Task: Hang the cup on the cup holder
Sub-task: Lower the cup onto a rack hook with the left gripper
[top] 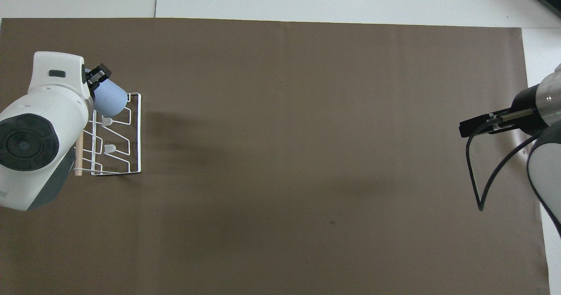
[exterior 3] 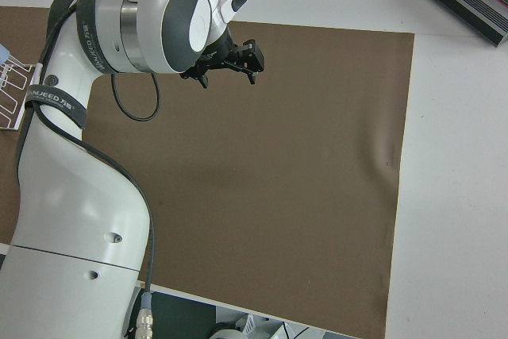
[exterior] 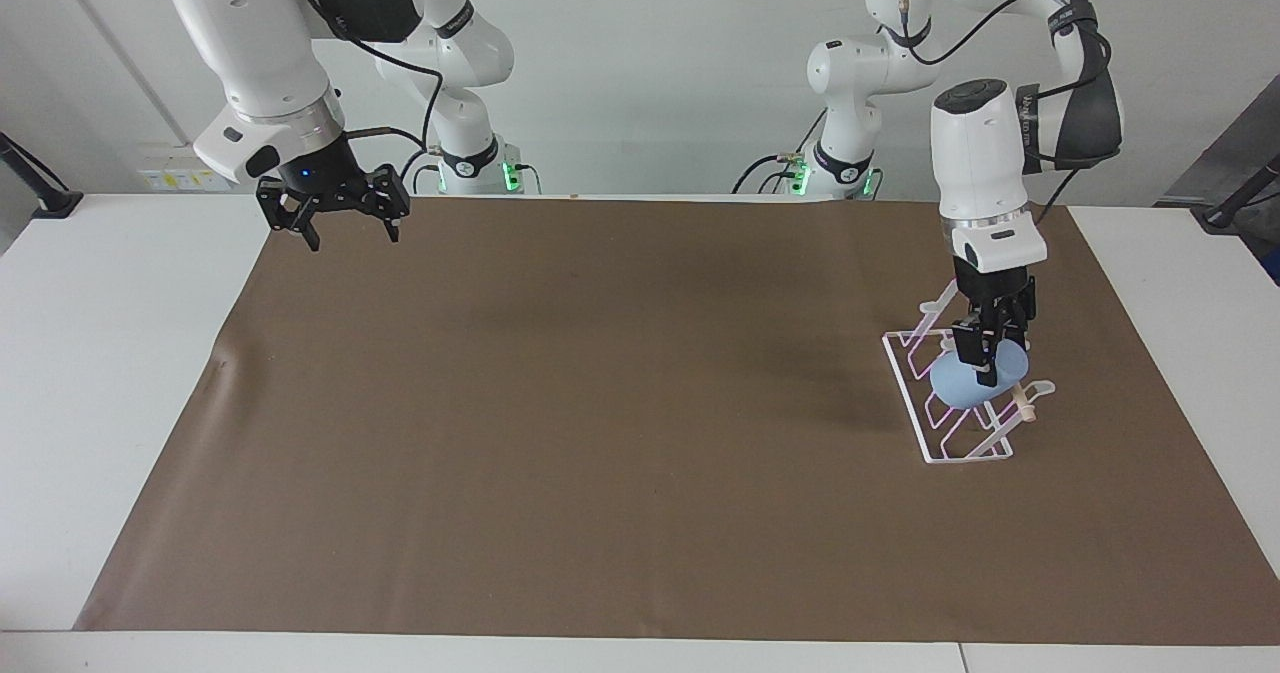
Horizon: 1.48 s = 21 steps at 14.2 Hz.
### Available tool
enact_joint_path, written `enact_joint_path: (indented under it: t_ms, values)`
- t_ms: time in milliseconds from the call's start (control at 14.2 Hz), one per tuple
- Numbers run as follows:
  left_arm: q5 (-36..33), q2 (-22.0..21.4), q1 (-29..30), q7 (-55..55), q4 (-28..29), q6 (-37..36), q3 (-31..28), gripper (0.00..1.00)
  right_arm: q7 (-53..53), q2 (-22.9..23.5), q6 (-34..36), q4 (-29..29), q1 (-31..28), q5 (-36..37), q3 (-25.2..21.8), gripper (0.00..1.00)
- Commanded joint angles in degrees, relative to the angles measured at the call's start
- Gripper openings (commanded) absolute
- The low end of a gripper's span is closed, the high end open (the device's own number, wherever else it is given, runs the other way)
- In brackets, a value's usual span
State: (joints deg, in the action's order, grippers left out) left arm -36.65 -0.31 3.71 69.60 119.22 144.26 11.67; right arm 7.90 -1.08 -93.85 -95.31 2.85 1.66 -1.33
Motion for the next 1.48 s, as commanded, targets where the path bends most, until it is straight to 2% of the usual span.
enact_joint_path:
  t_ms: [0, 70, 141, 211, 281, 703, 984, 1266, 1406]
  values:
    - [-1.32, -1.18, -0.45, 2.20, 2.33, 1.28, -0.33, 0.00, -0.96, 0.47, 0.60, 0.65, -0.47, -0.78, -0.34, 1.00]
    - [-1.32, -1.27, -0.45, 2.38, 2.59, 1.72, -0.33, 0.08, -1.39, 0.29, 0.42, 0.30, -0.48, -0.78, -0.43, 1.00]
    - [-1.32, -1.27, -0.45, 2.38, 2.94, 2.07, -0.33, 0.30, -1.75, 0.20, -0.62, -0.05, -0.48, -0.78, -0.43, 1.00]
    - [-1.40, -1.18, -0.28, 2.38, 2.95, 2.16, -0.25, 0.74, -3.32, 0.11, -0.81, -0.31, -0.48, -0.78, -0.43, 1.00]
    - [-1.32, -1.18, -0.28, 2.38, 2.95, 2.17, -0.24, 1.00, -5.68, -0.06, -0.55, -0.84, -0.30, -0.69, -0.43, 1.00]
    - [-0.35, -0.21, 0.25, 1.15, -0.74, 2.08, 0.02, 1.00, -11.60, -1.38, -0.99, -3.57, 0.23, -0.87, -0.25, 1.00]
    - [7.53, -0.47, -0.01, -4.80, -2.50, 0.77, 0.19, 1.00, -11.60, -1.38, -0.99, -3.13, -0.82, -0.78, -0.43, 1.00]
    - [24.83, -0.56, 0.25, -25.69, -10.57, -13.36, 0.02, 1.00, -11.51, -1.47, -0.37, -3.04, -1.09, -0.78, -0.25, 1.00]
    - [29.69, -1.18, 0.51, -34.15, -13.48, -21.43, -0.51, 1.00, -11.51, -1.47, -0.37, -3.04, -1.09, -0.78, -0.25, 1.00]
